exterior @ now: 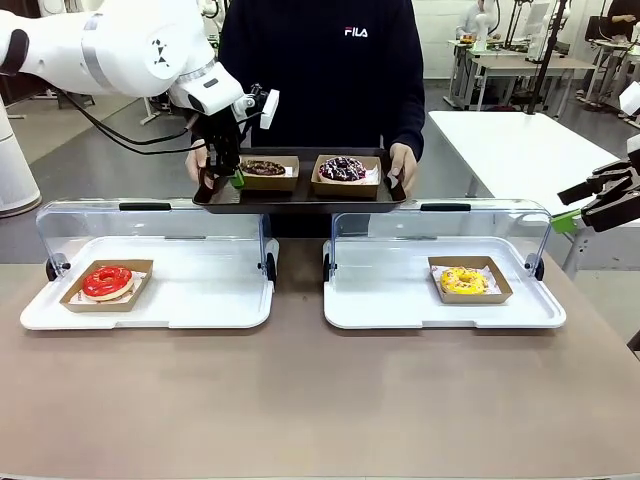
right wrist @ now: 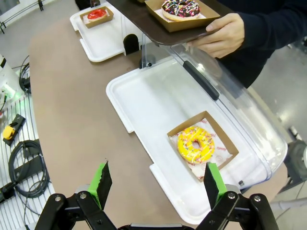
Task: Provide the desired donut to the person.
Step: Place the picked Paper togo box onto the Handle tray extended by the person.
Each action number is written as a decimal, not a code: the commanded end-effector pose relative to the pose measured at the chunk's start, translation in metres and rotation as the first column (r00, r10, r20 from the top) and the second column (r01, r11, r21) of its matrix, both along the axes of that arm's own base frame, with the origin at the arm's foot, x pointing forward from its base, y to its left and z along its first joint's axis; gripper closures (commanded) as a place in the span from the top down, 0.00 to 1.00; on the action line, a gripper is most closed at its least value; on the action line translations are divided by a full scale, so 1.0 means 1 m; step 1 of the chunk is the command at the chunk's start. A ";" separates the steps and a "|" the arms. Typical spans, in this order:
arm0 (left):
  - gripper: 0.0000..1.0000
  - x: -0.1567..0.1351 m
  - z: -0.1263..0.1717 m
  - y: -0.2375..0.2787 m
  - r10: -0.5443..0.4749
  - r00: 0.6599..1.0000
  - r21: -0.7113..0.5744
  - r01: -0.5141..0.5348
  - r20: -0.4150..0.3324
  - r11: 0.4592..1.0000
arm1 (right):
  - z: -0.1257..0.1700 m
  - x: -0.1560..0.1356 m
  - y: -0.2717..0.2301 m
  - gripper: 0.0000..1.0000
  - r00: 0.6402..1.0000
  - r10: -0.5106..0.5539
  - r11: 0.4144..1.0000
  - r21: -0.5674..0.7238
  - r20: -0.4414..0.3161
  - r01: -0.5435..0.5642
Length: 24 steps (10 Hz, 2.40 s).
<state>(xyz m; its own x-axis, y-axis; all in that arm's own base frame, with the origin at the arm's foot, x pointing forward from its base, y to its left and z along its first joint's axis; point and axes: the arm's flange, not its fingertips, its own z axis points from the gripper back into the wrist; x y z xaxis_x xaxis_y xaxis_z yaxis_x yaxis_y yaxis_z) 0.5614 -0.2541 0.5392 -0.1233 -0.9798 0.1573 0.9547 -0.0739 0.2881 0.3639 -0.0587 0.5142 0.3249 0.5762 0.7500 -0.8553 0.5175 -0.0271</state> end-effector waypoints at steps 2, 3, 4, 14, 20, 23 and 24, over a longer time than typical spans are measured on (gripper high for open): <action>1.00 0.000 0.010 0.005 0.002 1.000 0.026 -0.001 -0.009 1.000 | -0.002 0.000 -0.001 1.00 1.000 0.013 1.000 0.001 0.003 -0.013; 1.00 -0.002 0.011 0.006 -0.003 0.999 0.017 0.003 -0.034 1.000 | -0.002 0.000 -0.001 1.00 1.000 0.013 1.000 0.001 0.003 -0.013; 0.81 -0.003 0.012 0.007 0.008 1.000 0.028 -0.008 -0.029 1.000 | -0.002 0.000 -0.001 1.00 1.000 0.013 1.000 0.001 0.003 -0.013; 1.00 -0.013 0.019 0.009 0.003 0.997 0.035 0.000 -0.081 0.999 | -0.002 0.000 -0.001 1.00 1.000 0.013 1.000 0.001 0.003 -0.013; 1.00 -0.013 0.019 0.009 0.003 0.997 0.035 0.000 -0.081 0.999 | -0.002 0.000 -0.001 1.00 1.000 0.013 1.000 0.001 0.003 -0.013; 1.00 -0.013 0.019 0.009 0.003 0.997 0.035 0.000 -0.081 0.999 | -0.002 0.000 -0.001 1.00 1.000 0.013 1.000 0.001 0.003 -0.013; 1.00 -0.013 0.019 0.009 0.003 0.997 0.035 0.000 -0.081 0.999 | -0.002 0.000 -0.001 1.00 1.000 0.013 1.000 0.001 0.003 -0.013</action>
